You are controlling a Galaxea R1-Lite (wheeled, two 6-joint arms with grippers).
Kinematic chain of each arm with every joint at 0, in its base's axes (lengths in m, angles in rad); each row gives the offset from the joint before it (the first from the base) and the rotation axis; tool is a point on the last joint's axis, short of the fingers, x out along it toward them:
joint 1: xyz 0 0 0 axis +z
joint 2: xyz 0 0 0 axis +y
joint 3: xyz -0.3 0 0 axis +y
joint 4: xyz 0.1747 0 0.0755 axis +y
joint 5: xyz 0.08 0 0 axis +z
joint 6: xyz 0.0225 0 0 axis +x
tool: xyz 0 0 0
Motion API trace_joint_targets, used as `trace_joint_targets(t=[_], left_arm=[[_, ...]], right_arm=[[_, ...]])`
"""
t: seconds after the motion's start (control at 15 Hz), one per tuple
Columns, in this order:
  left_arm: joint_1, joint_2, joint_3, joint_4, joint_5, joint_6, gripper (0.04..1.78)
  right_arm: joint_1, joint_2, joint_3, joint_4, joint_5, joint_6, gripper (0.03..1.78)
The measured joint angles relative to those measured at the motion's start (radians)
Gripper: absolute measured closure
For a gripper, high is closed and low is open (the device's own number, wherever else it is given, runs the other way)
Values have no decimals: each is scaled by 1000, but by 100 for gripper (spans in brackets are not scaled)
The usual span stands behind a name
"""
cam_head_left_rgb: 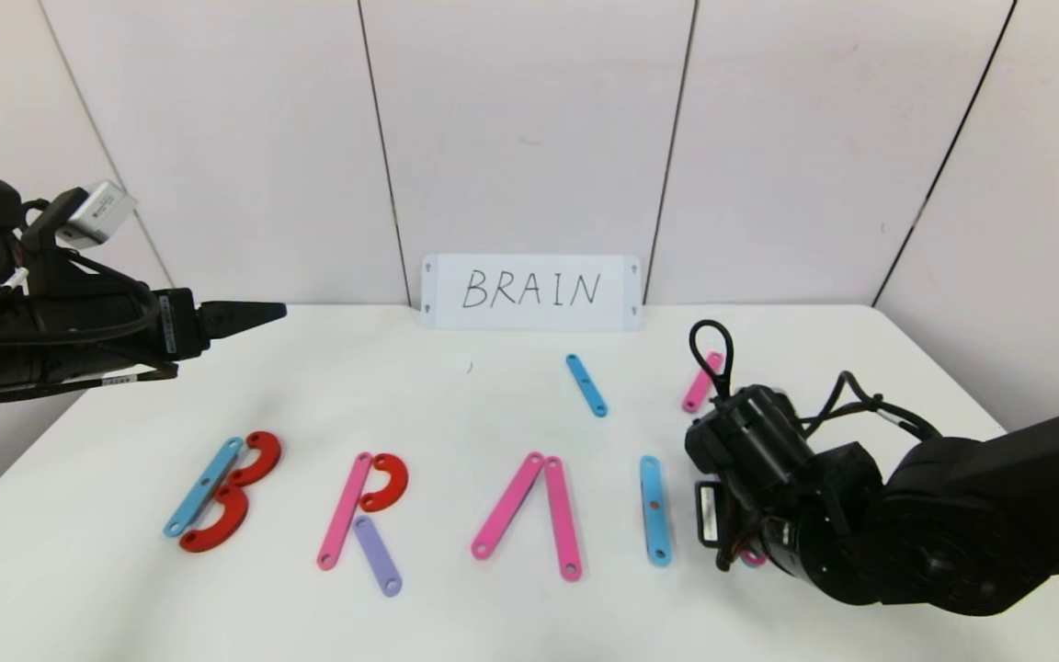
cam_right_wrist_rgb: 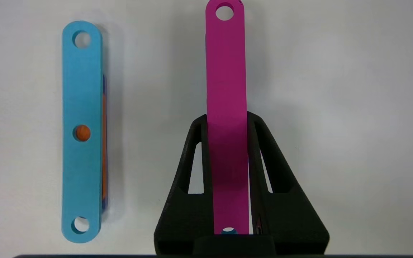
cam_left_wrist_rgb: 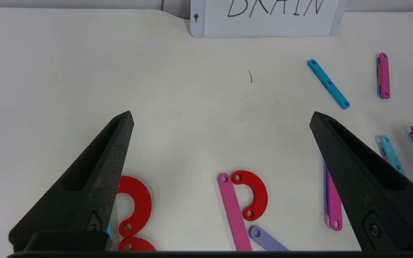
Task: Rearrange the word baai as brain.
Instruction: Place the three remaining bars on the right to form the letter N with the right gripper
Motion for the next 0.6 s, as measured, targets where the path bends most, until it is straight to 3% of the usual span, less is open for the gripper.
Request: trace_joint_targets(t=[0.6], left_arm=[[1,0,0,-1,0,0,9]], right_arm=[[-7,47,-30,-10,0,2,151]])
